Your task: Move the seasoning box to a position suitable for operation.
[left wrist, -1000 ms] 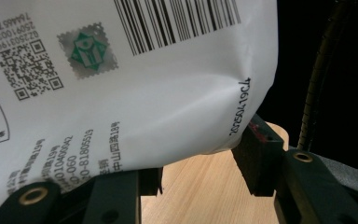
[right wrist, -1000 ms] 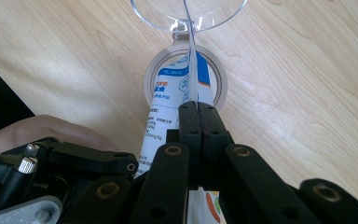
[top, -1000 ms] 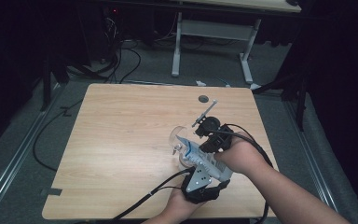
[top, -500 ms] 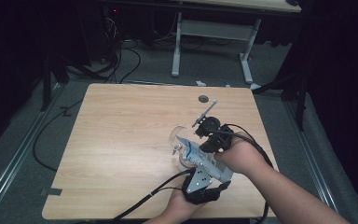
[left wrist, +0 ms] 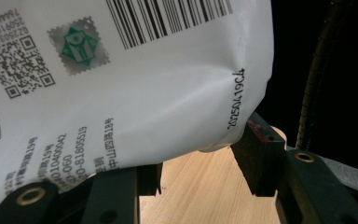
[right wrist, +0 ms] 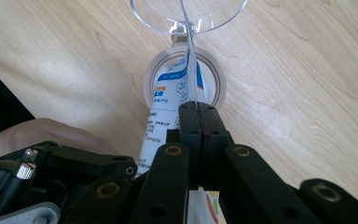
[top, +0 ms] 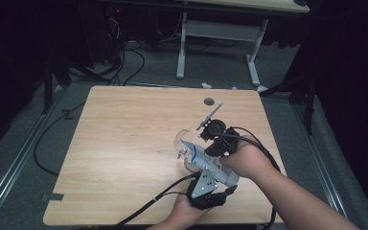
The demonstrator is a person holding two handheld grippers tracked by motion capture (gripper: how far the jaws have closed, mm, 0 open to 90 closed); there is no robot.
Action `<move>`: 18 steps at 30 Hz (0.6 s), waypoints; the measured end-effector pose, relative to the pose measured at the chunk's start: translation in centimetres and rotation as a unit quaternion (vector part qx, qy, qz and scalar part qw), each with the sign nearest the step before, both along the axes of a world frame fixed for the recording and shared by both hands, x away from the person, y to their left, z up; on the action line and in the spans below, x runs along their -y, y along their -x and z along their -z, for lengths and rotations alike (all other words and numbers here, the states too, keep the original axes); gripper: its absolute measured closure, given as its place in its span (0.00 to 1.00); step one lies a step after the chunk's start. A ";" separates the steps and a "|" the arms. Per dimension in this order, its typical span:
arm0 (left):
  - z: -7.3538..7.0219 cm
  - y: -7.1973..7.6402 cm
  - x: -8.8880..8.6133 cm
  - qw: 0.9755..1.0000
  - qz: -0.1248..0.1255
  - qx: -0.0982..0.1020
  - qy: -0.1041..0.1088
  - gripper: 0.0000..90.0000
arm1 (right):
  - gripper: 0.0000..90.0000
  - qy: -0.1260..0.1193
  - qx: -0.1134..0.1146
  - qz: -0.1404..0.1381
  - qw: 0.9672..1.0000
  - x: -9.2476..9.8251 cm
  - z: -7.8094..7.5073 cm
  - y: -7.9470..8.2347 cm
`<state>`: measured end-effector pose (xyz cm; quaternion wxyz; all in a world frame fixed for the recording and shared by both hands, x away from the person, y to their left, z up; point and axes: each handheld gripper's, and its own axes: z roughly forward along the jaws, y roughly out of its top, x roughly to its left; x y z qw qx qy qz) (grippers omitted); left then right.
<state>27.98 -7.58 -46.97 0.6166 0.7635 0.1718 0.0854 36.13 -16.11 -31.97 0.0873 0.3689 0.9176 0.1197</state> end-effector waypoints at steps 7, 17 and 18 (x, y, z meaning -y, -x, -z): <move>-0.1 0.0 0.0 1.000 0.001 0.000 0.001 0.62 | 1.00 0.001 0.001 -0.001 1.000 0.1 -0.1 0.0; -0.1 0.0 0.0 1.000 0.000 0.000 0.002 0.62 | 1.00 0.002 0.001 -0.001 1.000 0.0 0.0 0.0; -0.1 0.0 0.0 1.000 0.000 0.000 0.002 0.62 | 1.00 0.002 0.001 0.000 1.000 0.0 0.0 0.0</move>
